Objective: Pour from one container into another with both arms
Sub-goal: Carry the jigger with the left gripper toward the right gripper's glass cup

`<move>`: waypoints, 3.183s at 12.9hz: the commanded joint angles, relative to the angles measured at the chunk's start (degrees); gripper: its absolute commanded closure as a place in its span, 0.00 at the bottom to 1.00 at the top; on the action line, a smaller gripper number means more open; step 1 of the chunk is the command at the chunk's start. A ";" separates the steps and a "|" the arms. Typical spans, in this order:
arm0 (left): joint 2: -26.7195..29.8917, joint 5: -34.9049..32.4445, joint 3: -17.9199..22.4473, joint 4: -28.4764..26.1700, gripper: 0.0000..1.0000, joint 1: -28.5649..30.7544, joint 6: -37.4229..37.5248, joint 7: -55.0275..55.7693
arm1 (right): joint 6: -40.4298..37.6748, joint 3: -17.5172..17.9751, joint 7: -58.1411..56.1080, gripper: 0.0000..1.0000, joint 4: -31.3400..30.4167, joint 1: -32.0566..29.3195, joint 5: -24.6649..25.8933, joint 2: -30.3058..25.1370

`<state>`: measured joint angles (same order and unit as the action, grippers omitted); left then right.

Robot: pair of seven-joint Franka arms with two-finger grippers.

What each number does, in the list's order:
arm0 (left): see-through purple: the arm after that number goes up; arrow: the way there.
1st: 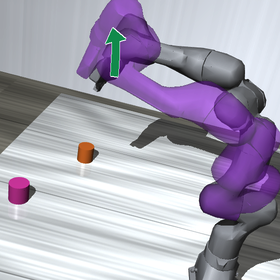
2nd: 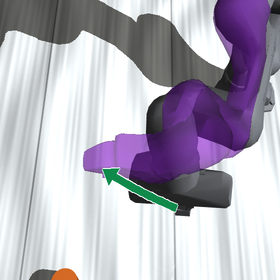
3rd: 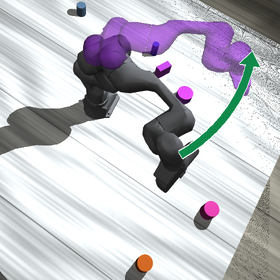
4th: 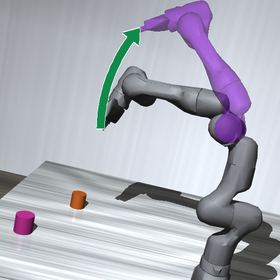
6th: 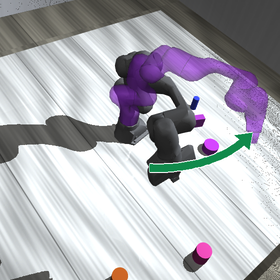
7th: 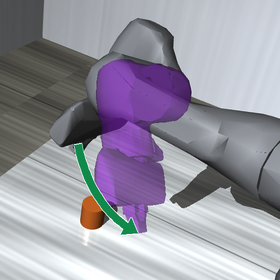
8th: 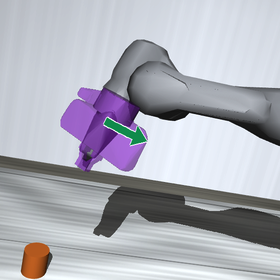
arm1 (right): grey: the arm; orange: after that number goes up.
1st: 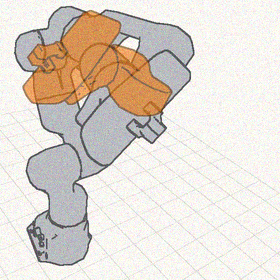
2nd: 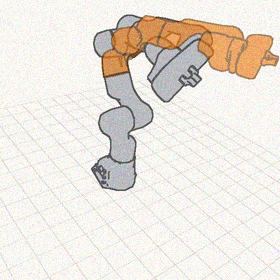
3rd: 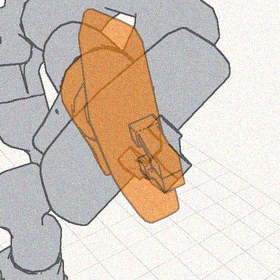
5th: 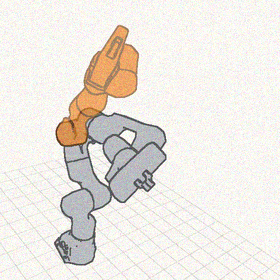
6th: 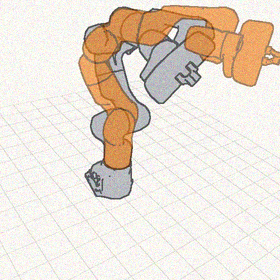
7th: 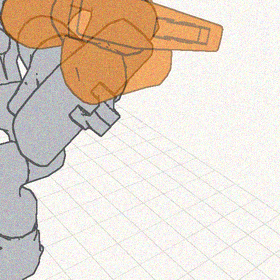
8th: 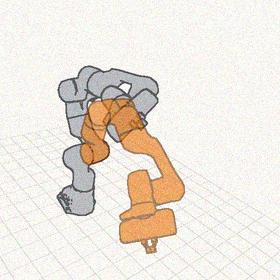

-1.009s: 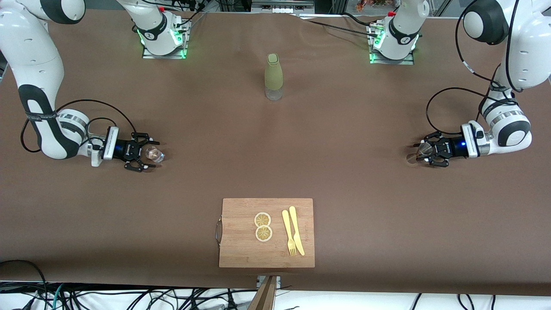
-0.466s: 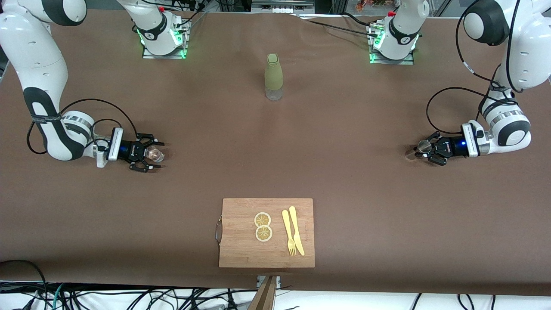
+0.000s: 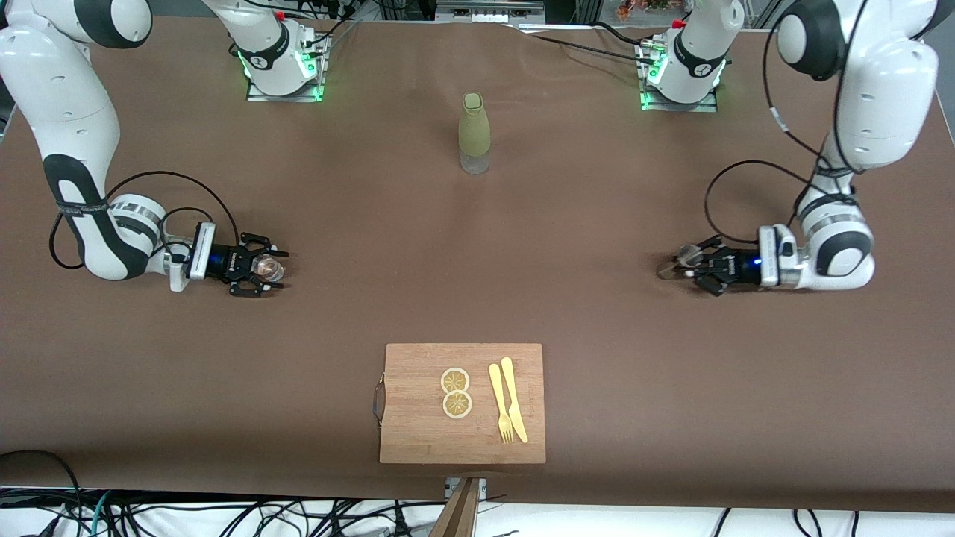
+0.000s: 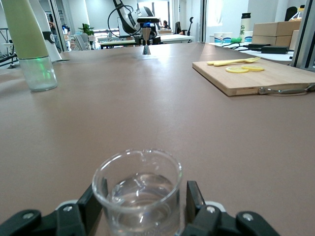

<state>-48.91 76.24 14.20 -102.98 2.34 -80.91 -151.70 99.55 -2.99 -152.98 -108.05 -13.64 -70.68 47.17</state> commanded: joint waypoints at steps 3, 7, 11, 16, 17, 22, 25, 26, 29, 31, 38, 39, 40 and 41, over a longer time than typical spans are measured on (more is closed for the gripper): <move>0.48 5.06 -3.37 3.73 1.00 -9.61 -6.00 8.60 | -1.38 0.88 -0.74 0.38 1.35 -0.77 -0.68 1.34; 0.39 9.87 -8.38 5.07 1.00 -15.24 -13.47 15.64 | -1.47 0.97 -0.74 0.47 1.44 -0.77 -0.68 1.95; -0.14 15.51 -11.82 7.88 1.00 -20.52 -21.38 16.26 | -2.86 0.97 -0.66 0.75 1.44 -0.86 -0.77 2.48; -1.36 20.16 -12.35 9.99 1.00 -26.58 -27.89 14.07 | -3.14 1.05 -0.04 0.82 1.79 -0.78 -1.30 2.14; -2.24 22.18 -12.35 10.86 1.00 -28.16 -28.34 12.85 | -3.14 1.31 0.39 0.82 1.79 -0.77 -1.30 1.79; -5.32 31.16 -12.26 14.38 1.00 -33.71 -29.92 10.11 | -3.05 4.39 4.70 0.85 1.79 -0.77 -1.48 -1.55; -7.25 33.96 -12.26 16.06 1.00 -36.43 -32.90 9.15 | -3.05 7.37 8.64 0.86 1.62 -0.69 -2.26 -3.74; -7.69 35.45 -12.26 16.14 1.00 -36.96 -33.00 8.71 | -3.05 8.43 11.44 0.86 1.00 -0.69 -2.27 -5.93; -8.22 36.87 -12.26 16.15 1.00 -37.31 -32.91 6.25 | -3.05 9.83 19.18 0.86 0.82 -0.16 -2.27 -10.51; -9.45 39.68 -12.26 16.14 1.00 -38.19 -32.91 4.23 | -2.96 10.89 21.40 0.86 0.39 1.32 -2.27 -13.15; -10.68 42.76 -12.26 17.72 1.00 -40.30 -36.33 4.66 | -0.95 12.57 26.32 0.86 -0.76 7.04 -1.83 -15.71; -10.60 42.85 -12.26 17.81 1.00 -40.48 -36.42 5.01 | 0.45 12.74 26.85 0.86 -0.76 8.09 -1.74 -15.80; -10.60 43.03 -12.26 18.16 1.00 -40.65 -36.60 5.01 | 1.77 13.87 27.98 0.86 -0.76 8.80 -1.74 -16.32; -10.77 43.64 -12.18 18.25 1.00 -40.92 -36.60 5.01 | 3.44 14.32 29.39 0.86 -0.76 9.07 -1.74 -16.58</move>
<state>-58.24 117.10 1.47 -86.76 -37.22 -116.49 -145.45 100.23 10.33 -126.27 -106.96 -5.26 -72.26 33.30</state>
